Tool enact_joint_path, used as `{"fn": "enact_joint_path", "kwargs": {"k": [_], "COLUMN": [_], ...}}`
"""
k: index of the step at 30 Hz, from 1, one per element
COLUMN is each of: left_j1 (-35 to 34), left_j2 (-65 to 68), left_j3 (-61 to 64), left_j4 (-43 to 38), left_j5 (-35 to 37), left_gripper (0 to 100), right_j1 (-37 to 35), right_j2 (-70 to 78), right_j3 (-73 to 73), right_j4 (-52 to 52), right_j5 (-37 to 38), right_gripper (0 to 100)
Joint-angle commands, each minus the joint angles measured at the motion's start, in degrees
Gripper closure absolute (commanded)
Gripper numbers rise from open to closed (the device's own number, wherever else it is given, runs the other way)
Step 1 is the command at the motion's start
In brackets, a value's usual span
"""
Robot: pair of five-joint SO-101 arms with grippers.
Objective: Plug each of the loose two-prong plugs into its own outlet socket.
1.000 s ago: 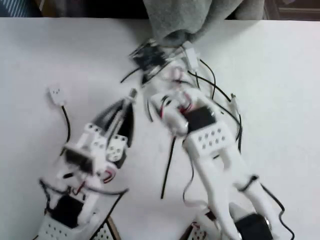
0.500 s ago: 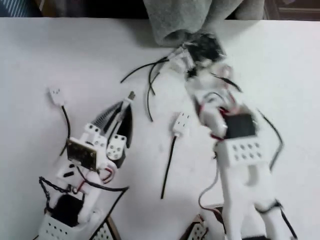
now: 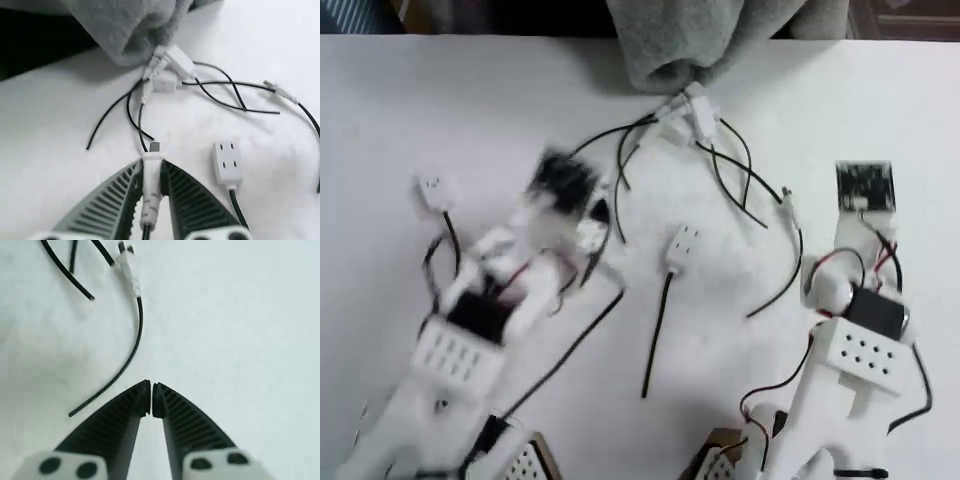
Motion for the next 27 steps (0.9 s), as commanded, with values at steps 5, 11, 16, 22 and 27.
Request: {"fn": "enact_joint_path", "kwargs": {"k": [5,11,16,22,27], "left_j1": [2.0,1.6,-0.7,-4.0,-10.6], "left_j2": [31.4,45.8,48.9,49.1,49.2], "left_j3": [-35.9,-50.9,-57.7,-62.5,-62.8], "left_j4": [23.2,30.7,35.8,43.2,47.5], "left_j5": [3.3,7.4,19.3,28.8,31.9], "left_gripper": [98,97,97,97,97], "right_j1": [3.2,2.8,-2.0,-8.5,-19.2], "right_j2": [-1.7,-1.5,-1.8,-1.4,-1.4], "right_j3": [16.5,22.2,22.2,18.1,12.9], "right_j4": [-11.5,-15.0,-14.7,-14.5,-11.5], "right_j5": [0.5,0.1,0.0,-12.7,-20.0], "right_gripper": [98.0,97.8,97.7,90.3,83.4]}}
